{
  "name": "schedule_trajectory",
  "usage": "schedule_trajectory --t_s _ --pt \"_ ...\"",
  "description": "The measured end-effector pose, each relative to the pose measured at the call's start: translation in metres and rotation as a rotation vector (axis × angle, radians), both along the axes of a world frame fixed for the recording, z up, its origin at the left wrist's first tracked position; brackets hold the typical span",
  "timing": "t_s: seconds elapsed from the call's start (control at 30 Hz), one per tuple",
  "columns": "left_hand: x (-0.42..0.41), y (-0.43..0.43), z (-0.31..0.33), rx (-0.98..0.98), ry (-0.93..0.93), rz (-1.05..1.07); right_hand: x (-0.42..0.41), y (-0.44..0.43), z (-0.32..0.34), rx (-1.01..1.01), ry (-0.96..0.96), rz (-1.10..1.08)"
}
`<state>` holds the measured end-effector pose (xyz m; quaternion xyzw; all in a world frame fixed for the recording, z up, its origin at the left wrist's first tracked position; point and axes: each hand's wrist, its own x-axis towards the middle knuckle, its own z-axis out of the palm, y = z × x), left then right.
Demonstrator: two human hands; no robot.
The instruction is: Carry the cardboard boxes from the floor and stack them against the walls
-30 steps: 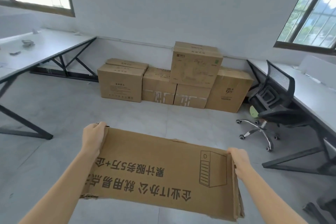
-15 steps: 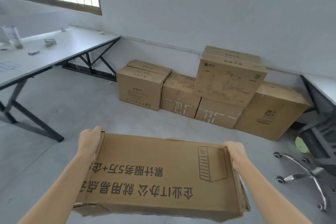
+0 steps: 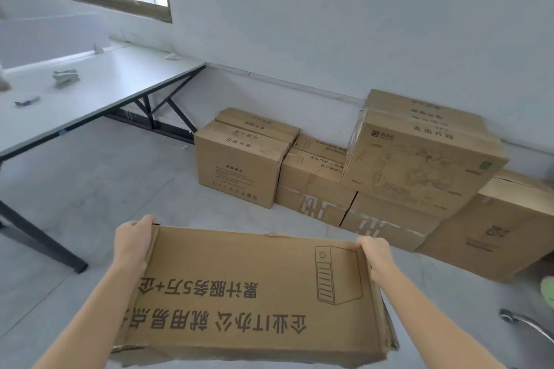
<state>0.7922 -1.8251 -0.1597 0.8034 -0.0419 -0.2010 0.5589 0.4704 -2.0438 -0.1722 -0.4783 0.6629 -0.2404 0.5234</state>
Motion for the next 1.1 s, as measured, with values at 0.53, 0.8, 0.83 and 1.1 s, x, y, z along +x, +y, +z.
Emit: schedule_trajectory --t_s 0.53,0.8,0.83,1.1 --pt "0.117 -0.278 0.007 -0.002 -0.03 -0.127 0.1 -0.261 -0.024 -0.004 -0.011 -0.139" --pt "0.162 -0.424 0.031 0.001 -0.047 -0.079 0.159 -0.426 0.0 0.001 -0.104 -0.065" --pt "0.166 -0.439 0.034 -0.01 -0.05 -0.072 0.164 -0.441 0.003 -0.002 -0.109 -0.057" --pt "0.21 -0.581 0.049 -0.18 -0.041 -0.032 0.208 -0.572 0.035 -0.1 -0.15 -0.051"
